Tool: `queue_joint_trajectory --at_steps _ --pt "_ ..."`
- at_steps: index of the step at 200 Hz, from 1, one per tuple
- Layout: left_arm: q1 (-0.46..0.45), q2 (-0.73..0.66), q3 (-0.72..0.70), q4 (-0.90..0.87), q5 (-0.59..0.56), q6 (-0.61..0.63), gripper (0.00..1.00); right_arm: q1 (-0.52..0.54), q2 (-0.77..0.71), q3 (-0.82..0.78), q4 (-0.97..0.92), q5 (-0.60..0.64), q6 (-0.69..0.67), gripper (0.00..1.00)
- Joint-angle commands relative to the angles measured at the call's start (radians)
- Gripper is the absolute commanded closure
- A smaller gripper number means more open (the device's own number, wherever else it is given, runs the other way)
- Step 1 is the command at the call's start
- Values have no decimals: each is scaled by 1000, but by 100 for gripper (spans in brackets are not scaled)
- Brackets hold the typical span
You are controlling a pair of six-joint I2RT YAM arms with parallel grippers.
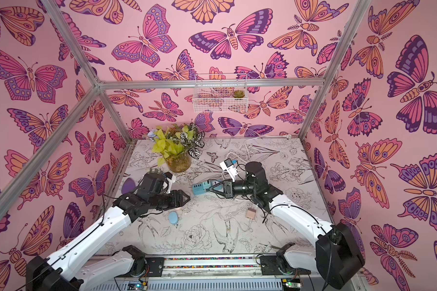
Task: Charge the bluetooth headset
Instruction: Pick up the bluetooth headset from the center of the board.
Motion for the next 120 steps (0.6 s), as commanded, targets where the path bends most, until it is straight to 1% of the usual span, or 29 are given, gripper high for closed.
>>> queue_joint_trajectory --at_steps 1,9,19,30,60,64,92,120 --pt "8 47 -18 -76 -147 -125 29 12 -6 -17 5 22 -32 100" --pt "8 67 -16 -80 -168 -156 29 21 -4 -18 2 25 -36 100" --pt "8 92 -16 -78 -193 -202 26 34 -5 -23 7 34 -35 100" --pt "8 126 -5 -91 -224 -245 26 43 -8 -29 10 46 -36 100" --pt "8 203 19 -104 -292 -349 19 50 -21 -51 33 62 -21 100" --pt "8 242 23 -104 -300 -361 19 51 -23 -54 36 63 -20 100" --pt "9 340 63 -103 -322 -419 16 55 -31 -70 58 67 -4 100" --pt "9 423 113 -97 -340 -435 15 60 -38 -87 81 77 8 100"
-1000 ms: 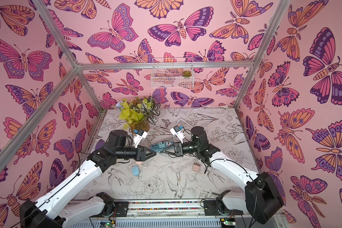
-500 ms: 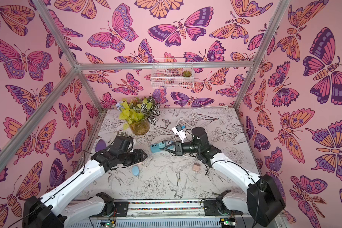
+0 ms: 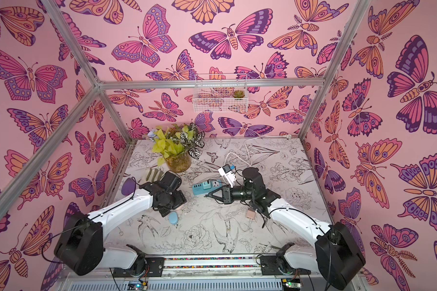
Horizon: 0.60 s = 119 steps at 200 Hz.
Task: Charge the bluetooth headset
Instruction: Pick up the bluetooth headset from the center of the board.
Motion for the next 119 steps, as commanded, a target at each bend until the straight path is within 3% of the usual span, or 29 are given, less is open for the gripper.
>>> queue_joint_trajectory --at_steps 1,72,119 --pt "6 49 47 -20 -58 -60 15 12 -24 -16 51 17 16 100" --pt "24 182 90 -20 -55 -112 12 13 -39 -32 72 23 27 100" --pt "26 256 116 -6 -38 -114 17 14 -35 -33 76 22 29 100"
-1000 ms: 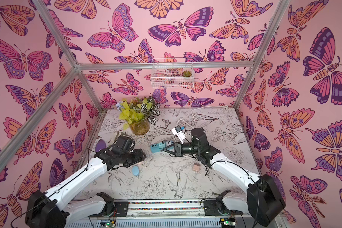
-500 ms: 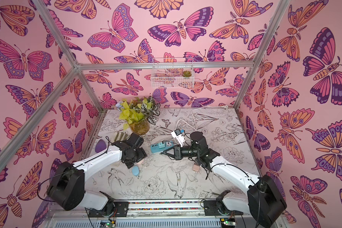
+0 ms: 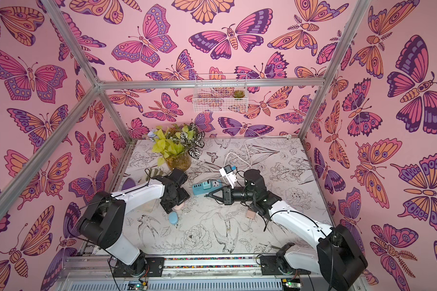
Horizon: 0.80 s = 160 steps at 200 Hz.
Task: Charge the bluetooth headset
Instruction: Pick up the bluetooth headset from the center of the board.
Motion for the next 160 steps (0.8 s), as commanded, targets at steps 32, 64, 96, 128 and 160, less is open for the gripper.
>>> queue_joint_trajectory --at_steps 32,64,96,128,160 --pt "8 55 24 -8 -12 -20 24 8 -17 1 17 4 4 100" --pt "10 73 28 2 2 -12 40 8 -11 5 11 5 0 100" --pt "18 55 27 18 15 2 53 8 -5 6 -15 21 -15 100" --pt "29 -8 26 25 35 19 63 8 6 16 -43 39 -35 100" --pt "35 -108 28 39 65 28 71 9 10 40 -93 85 -75 100"
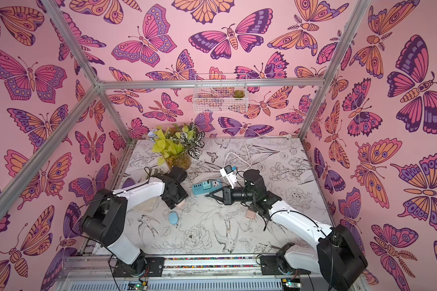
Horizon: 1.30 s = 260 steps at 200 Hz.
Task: Charge the bluetooth headset
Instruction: Pick up the bluetooth headset from the center of the board, then insert the charging cable into the bluetooth headset.
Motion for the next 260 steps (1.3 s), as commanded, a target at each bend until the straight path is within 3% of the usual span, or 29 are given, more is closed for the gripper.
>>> queue_joint_trajectory --at_steps 1,42,125,215,260 --pt "9 -92 4 7 27 16 71 11 7 41 -54 50 -56 100" --pt "14 -229 -17 63 117 -31 72 79 6 109 -155 192 -155 100" --pt "12 -469 -172 429 323 -313 75 195 45 120 44 411 -118 100" --pt "-39 -557 -247 587 346 -445 75 265 70 84 195 601 -74 100" --pt "-52 -582 -261 620 336 -466 76 272 60 86 170 651 -88 100"
